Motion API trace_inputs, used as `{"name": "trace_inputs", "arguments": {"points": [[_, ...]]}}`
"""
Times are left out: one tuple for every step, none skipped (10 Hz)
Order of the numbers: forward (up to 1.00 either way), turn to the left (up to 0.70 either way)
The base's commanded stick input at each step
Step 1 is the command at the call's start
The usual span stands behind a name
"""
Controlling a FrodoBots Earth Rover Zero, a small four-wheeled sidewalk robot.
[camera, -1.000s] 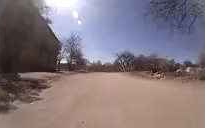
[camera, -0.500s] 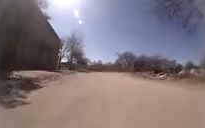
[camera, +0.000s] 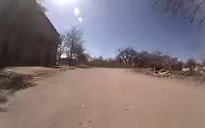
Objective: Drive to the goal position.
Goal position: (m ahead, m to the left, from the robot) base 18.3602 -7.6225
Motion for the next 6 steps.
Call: {"name": "trace_inputs", "arguments": {"points": [[1.0, 0.0], [1.0, 0.0], [1.0, 0.0], [1.0, 0.0], [1.0, 0.0], [1.0, 0.0]]}}
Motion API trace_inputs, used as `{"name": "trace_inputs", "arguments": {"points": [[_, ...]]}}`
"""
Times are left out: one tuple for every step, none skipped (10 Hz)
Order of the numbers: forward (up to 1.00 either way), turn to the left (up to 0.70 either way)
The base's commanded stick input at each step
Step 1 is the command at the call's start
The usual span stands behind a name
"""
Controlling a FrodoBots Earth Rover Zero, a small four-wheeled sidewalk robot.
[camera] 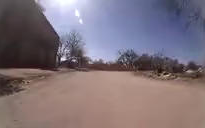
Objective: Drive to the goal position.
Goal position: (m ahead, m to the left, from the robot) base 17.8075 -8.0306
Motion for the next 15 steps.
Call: {"name": "trace_inputs", "arguments": {"points": [[1.0, 0.0], [1.0, 0.0], [1.0, 0.0], [1.0, 0.0], [1.0, 0.0], [1.0, 0.0], [1.0, 0.0], [1.0, 0.0], [1.0, 0.0], [1.0, 0.0], [1.0, 0.0], [1.0, 0.0], [1.0, 0.0], [1.0, 0.0], [1.0, 0.0]]}}
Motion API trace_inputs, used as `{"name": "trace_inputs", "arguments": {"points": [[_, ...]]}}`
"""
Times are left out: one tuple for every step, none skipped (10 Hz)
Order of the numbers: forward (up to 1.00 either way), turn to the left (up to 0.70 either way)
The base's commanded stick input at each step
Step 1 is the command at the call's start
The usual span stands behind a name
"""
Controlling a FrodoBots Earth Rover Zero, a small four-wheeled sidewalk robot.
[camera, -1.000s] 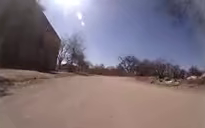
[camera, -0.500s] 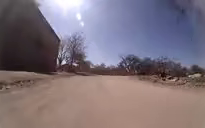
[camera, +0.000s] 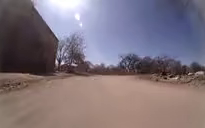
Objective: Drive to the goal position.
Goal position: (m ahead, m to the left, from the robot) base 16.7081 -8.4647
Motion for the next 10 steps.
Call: {"name": "trace_inputs", "arguments": {"points": [[1.0, -0.08], [1.0, -0.2], [1.0, 0.0], [1.0, 0.0], [1.0, 0.0], [1.0, 0.0], [1.0, 0.0], [1.0, 0.0], [1.0, 0.0], [1.0, -0.07]]}}
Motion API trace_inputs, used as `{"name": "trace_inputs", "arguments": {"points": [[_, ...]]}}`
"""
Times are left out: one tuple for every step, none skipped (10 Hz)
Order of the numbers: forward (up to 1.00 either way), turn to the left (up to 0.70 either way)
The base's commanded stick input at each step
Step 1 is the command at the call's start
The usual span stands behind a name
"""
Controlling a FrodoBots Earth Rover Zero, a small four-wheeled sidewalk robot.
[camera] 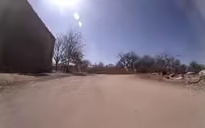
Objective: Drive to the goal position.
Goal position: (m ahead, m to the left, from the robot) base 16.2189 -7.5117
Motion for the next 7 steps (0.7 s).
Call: {"name": "trace_inputs", "arguments": {"points": [[1.0, -0.25], [1.0, -0.27], [1.0, -0.17], [1.0, 0.0], [1.0, 0.0], [1.0, 0.0], [1.0, 0.0]]}}
